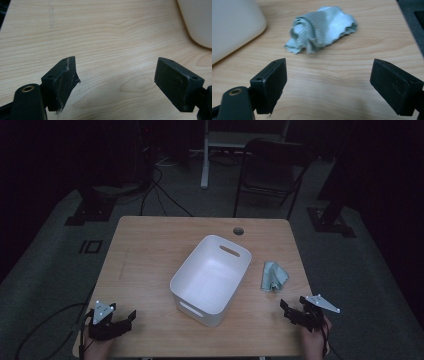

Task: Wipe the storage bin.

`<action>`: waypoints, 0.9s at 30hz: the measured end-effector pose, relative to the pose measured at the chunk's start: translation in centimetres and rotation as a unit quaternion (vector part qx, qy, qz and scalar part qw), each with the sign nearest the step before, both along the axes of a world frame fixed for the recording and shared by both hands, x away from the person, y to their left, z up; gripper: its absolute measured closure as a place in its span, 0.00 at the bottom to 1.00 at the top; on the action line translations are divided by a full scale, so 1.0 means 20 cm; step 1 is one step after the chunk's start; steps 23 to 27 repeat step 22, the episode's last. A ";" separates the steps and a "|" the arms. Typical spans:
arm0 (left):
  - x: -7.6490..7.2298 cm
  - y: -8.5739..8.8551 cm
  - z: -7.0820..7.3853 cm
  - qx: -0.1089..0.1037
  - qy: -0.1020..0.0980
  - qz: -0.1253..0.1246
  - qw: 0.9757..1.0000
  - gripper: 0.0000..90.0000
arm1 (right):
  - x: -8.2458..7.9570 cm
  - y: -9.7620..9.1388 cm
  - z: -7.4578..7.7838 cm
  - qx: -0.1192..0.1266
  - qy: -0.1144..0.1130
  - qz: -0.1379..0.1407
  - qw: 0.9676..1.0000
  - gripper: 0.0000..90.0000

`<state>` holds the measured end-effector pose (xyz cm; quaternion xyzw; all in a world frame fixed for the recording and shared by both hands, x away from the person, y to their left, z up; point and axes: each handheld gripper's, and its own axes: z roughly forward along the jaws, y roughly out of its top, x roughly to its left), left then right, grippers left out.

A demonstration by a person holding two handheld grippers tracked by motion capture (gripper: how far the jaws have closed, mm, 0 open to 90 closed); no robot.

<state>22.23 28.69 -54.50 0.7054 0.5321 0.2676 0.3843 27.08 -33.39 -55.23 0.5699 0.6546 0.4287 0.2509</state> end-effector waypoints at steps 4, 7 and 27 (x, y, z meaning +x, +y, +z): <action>0.00 0.02 0.00 -0.006 -0.015 0.017 1.000 0.20 | 0.01 -0.03 -0.01 0.005 -0.006 -0.019 1.000 0.15; 0.00 0.02 -0.02 -0.006 -0.016 0.029 0.999 0.20 | 0.02 -0.03 -0.02 -0.006 -0.007 -0.027 1.000 0.15; 0.02 -0.01 -0.03 0.003 -0.007 0.023 1.000 0.20 | 0.04 -0.01 -0.03 -0.032 -0.004 -0.024 0.999 0.15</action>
